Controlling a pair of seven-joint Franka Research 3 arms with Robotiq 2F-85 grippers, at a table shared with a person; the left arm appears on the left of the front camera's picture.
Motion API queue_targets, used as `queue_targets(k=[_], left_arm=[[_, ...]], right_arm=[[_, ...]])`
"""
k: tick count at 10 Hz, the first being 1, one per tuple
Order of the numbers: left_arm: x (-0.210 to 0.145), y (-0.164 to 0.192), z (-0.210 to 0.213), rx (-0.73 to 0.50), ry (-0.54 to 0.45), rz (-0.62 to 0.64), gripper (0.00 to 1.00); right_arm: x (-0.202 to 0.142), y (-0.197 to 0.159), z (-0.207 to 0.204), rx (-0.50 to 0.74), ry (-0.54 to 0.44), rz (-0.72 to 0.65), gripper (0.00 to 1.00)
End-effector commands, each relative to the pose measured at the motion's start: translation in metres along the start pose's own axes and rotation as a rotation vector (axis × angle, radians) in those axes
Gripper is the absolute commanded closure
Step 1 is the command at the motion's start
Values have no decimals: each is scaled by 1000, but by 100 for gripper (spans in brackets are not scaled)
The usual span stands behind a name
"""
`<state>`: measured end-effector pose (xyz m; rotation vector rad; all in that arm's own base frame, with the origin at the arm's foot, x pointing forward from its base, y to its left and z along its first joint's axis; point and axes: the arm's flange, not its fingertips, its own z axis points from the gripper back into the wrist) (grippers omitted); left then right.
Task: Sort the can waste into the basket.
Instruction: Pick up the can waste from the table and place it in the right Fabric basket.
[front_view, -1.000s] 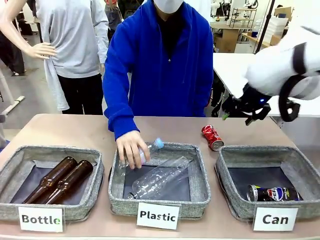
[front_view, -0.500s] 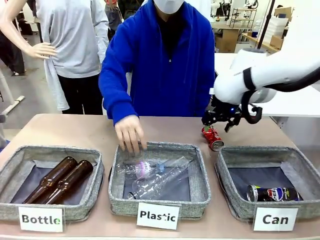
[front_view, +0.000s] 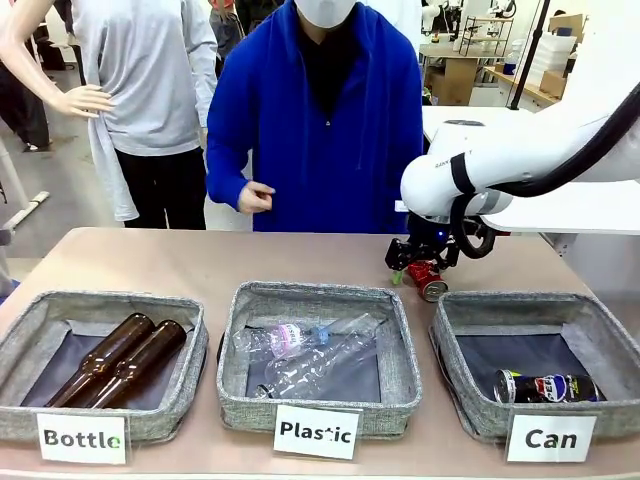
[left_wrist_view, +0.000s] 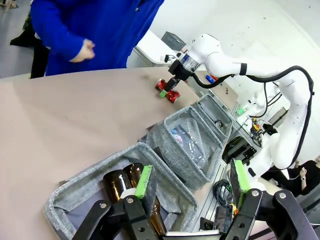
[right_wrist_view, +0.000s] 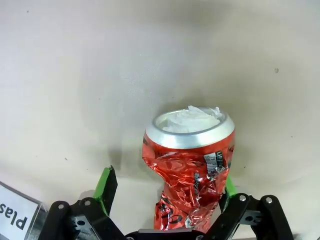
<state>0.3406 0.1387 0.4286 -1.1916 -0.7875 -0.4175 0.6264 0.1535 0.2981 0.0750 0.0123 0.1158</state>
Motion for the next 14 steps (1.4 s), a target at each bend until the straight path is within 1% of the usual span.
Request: queue_targets(k=[1,2,3,4,5,6,7,10,14], left_arm=[[0,-5,1,-10,2,7,23],[0,-5,1,-10,2,7,23],[0,-5,1,-10,2,7,23],[0,-5,1,-10,2,7,23],[0,-5,1,-10,2,7,23],[0,-5,1,-10,2,7,23],[0,-5,1,-10,2,7,23],[0,-5,1,-10,2,7,23],[0,-5,1,-10,2,7,23]], right_arm=[[7,-1,6,-24,0,16,0],[5,0,5,-16,6,22,0],[4,-1,5,-30,7,8,60],[2,-2,6,-30,-3,20,60],[1,-3,7,-38,-8,13,100],[0,-5,10,-44,-13,13,66],[0,-6,12,-43,-10,17,100],[5,-3,13,-67,8,24,100],[5,-2,25,-82,-23,25,100]])
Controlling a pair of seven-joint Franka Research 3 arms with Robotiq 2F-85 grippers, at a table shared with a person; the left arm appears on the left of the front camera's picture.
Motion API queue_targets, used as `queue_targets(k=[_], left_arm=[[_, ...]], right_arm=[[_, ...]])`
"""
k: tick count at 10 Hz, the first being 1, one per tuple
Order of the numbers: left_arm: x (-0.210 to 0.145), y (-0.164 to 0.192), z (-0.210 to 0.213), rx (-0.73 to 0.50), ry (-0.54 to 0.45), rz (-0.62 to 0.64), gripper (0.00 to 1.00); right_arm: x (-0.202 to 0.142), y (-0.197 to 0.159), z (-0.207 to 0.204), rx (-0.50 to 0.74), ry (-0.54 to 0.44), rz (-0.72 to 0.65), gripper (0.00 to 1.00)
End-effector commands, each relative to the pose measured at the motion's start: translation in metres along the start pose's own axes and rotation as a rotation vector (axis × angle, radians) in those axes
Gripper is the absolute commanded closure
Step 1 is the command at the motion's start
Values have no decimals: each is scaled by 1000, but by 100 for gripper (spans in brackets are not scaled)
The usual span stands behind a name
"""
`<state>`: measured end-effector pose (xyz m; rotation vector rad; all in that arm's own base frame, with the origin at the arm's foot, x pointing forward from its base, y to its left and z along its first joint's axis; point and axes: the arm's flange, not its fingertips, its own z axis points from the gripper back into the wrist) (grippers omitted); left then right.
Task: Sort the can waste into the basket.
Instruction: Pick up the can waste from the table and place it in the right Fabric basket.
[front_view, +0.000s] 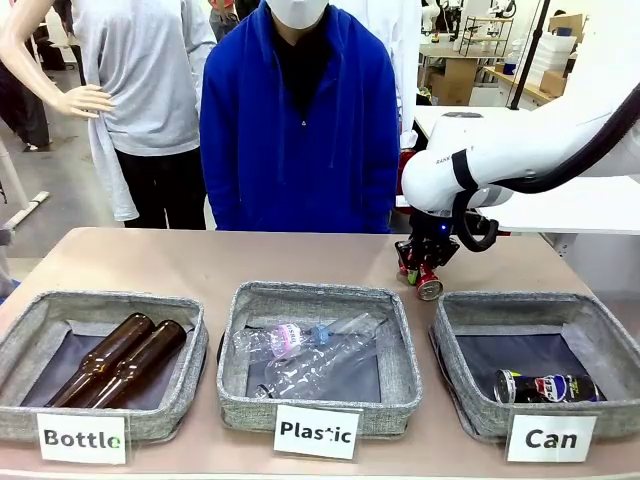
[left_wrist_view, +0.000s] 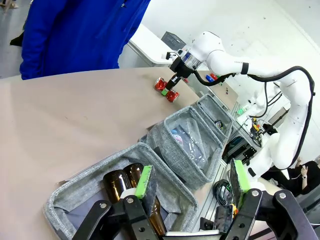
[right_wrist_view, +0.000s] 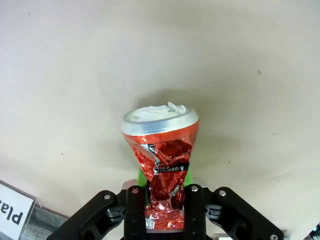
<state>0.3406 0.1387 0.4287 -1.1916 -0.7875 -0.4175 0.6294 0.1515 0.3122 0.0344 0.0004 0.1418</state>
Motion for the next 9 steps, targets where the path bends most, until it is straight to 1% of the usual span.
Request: queue_targets(k=[1,2,3,4,5,6,7,8,9], left_arm=[[0,-5,1,-10,2,7,23],[0,-5,1,-10,2,7,23],[0,-5,1,-10,2,7,23],[0,-5,1,-10,2,7,23],[0,-5,1,-10,2,7,23],[0,-5,1,-10,2,7,23],[0,-5,1,-10,2,7,23],[0,-5,1,-10,2,7,23],[0,-5,1,-10,2,7,23]], right_arm=[[1,-3,20,-35,-30,9,100],[-3,-5,41,-24,-70,35,100],[-12,-7,73,10,-80,113,100],[-30,-14,107,53,-73,266,100],[-55,-26,139,110,-54,405,100],[-91,-40,167,115,16,466,100],[-124,-51,180,125,76,585,100],[-152,-55,180,95,133,663,100],[-175,-59,171,36,165,667,100]])
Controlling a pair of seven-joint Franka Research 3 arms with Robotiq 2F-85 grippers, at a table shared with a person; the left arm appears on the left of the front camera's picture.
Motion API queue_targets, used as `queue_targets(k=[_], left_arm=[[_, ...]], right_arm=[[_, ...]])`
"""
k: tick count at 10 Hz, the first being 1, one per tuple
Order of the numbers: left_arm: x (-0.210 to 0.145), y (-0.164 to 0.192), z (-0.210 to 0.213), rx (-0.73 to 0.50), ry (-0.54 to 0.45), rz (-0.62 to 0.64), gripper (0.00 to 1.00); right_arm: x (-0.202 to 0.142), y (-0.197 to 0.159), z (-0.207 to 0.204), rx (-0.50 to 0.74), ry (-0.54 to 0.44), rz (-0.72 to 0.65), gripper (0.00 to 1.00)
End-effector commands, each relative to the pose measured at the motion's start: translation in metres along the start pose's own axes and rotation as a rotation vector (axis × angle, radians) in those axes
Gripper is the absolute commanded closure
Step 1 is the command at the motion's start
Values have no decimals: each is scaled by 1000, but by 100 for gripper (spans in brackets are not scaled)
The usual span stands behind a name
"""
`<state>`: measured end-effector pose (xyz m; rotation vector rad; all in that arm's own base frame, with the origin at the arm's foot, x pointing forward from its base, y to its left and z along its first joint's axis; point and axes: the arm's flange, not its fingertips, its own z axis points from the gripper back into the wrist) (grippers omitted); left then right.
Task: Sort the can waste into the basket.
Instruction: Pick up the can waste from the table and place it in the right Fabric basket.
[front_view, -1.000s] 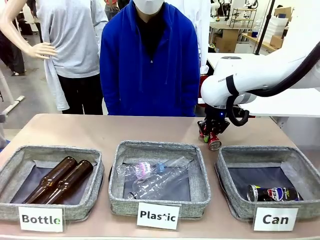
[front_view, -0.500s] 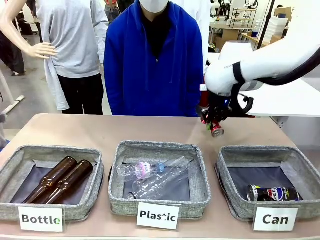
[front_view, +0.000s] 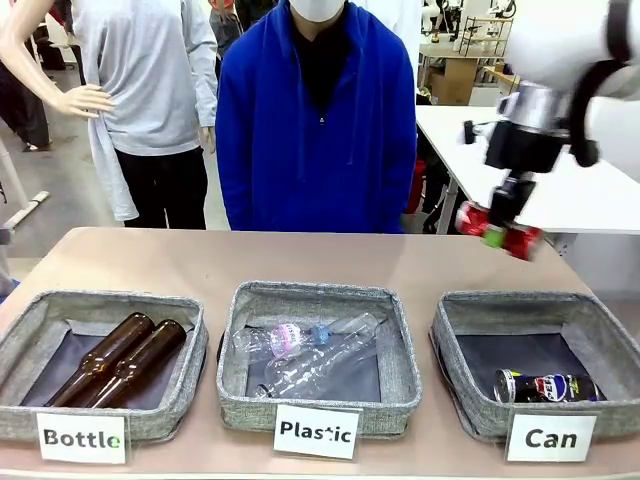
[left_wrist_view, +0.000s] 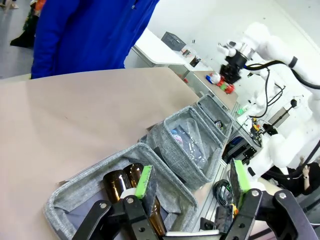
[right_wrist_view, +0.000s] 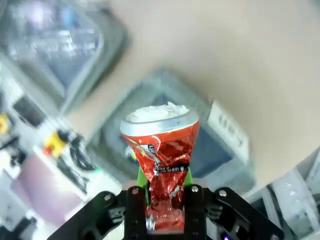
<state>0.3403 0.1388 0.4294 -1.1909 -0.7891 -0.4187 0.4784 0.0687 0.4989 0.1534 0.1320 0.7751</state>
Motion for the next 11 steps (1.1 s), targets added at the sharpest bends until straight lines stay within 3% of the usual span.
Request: queue_targets(k=[1,6,8,9,11], left_arm=[[-1,-4,1,-10,3,9,23],[-1,-4,1,-10,3,9,23],[-1,-4,1,-10,3,9,23],[-1,-4,1,-10,3,9,23],[-1,-4,1,-10,3,9,23]], right_arm=[[-30,5,-35,-126,73,-11,100],[-38,1,-52,-136,22,16,100],[-36,-2,-55,-149,15,27,12],[-37,-1,-57,-159,20,30,0],[-41,-1,-59,-149,2,25,0]])
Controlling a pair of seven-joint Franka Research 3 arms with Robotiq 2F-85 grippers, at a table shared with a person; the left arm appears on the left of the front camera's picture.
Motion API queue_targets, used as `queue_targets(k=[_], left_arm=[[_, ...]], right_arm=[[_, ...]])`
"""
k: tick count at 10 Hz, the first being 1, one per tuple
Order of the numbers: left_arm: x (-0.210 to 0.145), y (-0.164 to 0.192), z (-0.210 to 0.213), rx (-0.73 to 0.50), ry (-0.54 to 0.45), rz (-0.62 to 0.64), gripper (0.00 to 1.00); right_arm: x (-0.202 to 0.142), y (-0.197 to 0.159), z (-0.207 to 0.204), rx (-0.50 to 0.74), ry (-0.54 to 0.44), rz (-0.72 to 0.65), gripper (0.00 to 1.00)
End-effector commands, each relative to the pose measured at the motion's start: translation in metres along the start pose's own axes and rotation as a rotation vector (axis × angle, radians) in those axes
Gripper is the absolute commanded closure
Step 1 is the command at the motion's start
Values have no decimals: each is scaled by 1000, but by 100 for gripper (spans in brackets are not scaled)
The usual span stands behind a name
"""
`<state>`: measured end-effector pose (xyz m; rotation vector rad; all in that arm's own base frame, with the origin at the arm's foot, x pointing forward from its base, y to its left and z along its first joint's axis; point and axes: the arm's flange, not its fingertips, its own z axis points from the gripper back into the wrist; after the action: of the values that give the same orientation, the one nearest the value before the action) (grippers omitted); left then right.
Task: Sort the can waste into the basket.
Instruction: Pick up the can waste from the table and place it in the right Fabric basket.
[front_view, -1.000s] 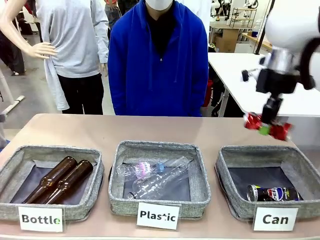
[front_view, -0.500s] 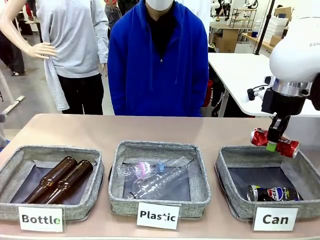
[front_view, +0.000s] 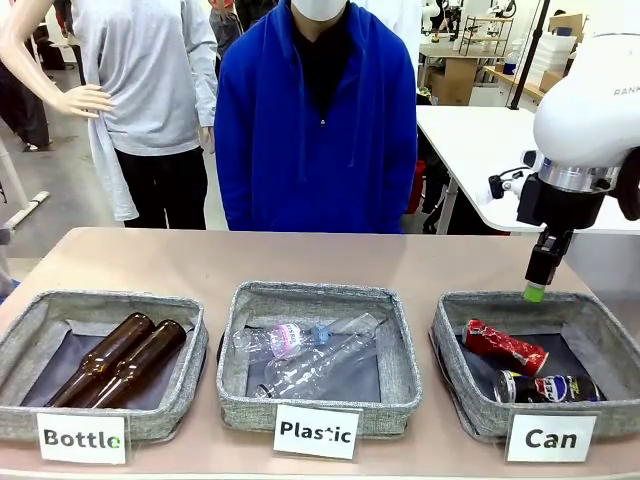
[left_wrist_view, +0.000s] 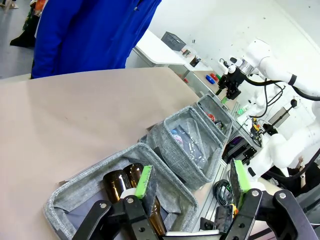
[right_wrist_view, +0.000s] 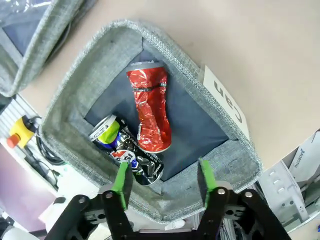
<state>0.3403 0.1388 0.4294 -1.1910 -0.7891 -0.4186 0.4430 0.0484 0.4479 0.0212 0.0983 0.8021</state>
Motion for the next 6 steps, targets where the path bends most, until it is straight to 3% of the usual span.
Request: queue_targets(k=[1,3,5,6], left_arm=[[-1,-4,1,-10,3,9,23],[-1,-4,1,-10,3,9,23],[-1,-4,1,-10,3,9,23],[-1,-4,1,-10,3,9,23]], right_arm=[[-5,-3,-5,-1,-44,12,0],[-6,-5,-4,64,-111,-6,0],[-12,-3,7,315,-358,-164,0],[-20,-2,13,533,-533,-235,0]])
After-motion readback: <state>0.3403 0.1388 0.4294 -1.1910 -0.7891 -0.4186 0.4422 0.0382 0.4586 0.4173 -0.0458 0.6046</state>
